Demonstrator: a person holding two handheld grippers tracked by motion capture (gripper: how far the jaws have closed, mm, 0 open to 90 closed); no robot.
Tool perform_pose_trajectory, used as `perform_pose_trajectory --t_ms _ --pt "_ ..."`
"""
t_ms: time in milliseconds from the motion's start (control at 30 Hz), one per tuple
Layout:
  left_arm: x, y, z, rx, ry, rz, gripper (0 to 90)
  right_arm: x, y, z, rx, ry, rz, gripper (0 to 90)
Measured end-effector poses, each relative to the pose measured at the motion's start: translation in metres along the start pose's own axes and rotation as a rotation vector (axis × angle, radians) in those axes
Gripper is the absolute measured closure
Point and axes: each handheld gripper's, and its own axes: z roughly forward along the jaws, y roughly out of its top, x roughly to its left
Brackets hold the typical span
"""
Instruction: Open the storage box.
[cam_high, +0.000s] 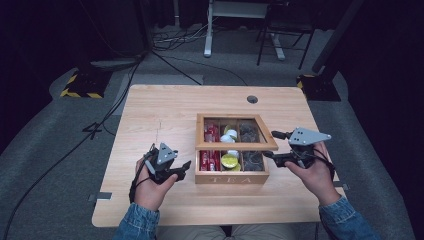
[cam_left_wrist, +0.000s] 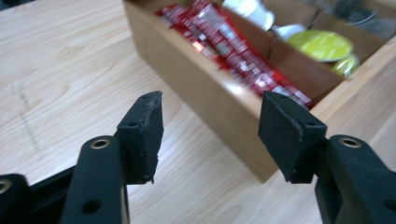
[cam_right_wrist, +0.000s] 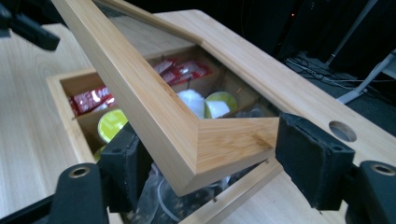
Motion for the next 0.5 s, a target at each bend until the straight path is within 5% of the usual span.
perform_pose_trajectory --t_ms 233,500 --pt "0.014 -0.015 0.007 0.059 0.044 0.015 34.3 -0.014 0.017 0.000 -0.015 0.009 0.029 32.7" --pt "0.032 -0.032 0.022 0.106 0.059 -0.024 30.4 -0.029 0.035 0.001 -0.029 0.039 0.046 41.9"
